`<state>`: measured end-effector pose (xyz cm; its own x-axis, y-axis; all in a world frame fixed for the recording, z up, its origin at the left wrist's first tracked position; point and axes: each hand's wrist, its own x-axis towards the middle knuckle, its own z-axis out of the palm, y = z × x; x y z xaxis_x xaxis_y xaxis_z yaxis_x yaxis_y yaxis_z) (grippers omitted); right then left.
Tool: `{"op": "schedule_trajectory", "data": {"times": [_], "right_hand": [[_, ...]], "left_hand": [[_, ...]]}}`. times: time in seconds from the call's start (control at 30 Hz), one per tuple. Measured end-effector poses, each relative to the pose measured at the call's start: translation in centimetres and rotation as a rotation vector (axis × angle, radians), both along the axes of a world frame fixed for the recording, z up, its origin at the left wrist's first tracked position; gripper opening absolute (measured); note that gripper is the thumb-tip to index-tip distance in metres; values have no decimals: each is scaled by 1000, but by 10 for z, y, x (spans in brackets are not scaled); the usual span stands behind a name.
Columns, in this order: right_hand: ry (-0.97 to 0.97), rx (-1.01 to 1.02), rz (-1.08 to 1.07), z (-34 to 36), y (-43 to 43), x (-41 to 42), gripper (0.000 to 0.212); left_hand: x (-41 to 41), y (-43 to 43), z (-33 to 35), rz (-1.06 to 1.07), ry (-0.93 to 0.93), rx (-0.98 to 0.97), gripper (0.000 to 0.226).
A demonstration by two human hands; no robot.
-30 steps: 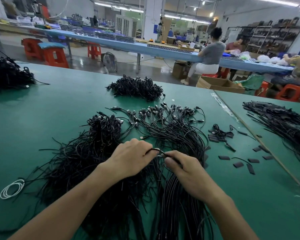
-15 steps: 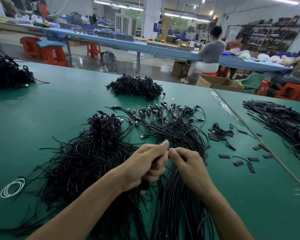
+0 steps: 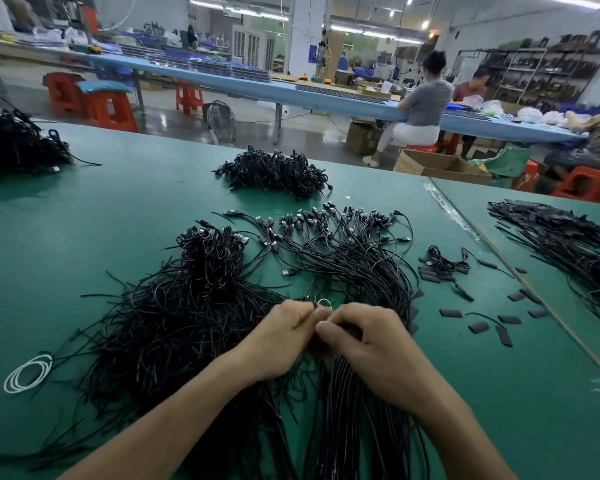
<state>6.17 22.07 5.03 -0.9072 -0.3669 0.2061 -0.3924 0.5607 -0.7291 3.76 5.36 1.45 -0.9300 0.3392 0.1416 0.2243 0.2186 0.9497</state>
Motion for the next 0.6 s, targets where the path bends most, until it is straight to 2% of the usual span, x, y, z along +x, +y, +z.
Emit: {"op": "schedule_trajectory", "data": {"times": [0.07,0.2,0.33,0.4,0.5,0.57,0.6], "right_hand": [[38,-52,-35,3,6,-5,14],[19,-225,-80,0,12,-16,17],[-134,-404,-36,-9,4,-14,30],[-186,-349,-41,-15,-2,-11,29],[-189,-134,-17,-22,-8,-4,33],[-174,-5,34,-23,-13,1,34],[-169,29,51,-22,-15,3,32]], "left_hand": [[9,1,2,-80,-144,42,50],[19,-5,10,-235,-417,269,64],[19,-11,21,-370,-537,596,49],[18,-12,25,-382,-533,800,42],[9,-14,25,-276,-404,1005,38],[1,-13,21,-160,-261,960,38],[-3,-12,17,-75,-175,852,38]]}}
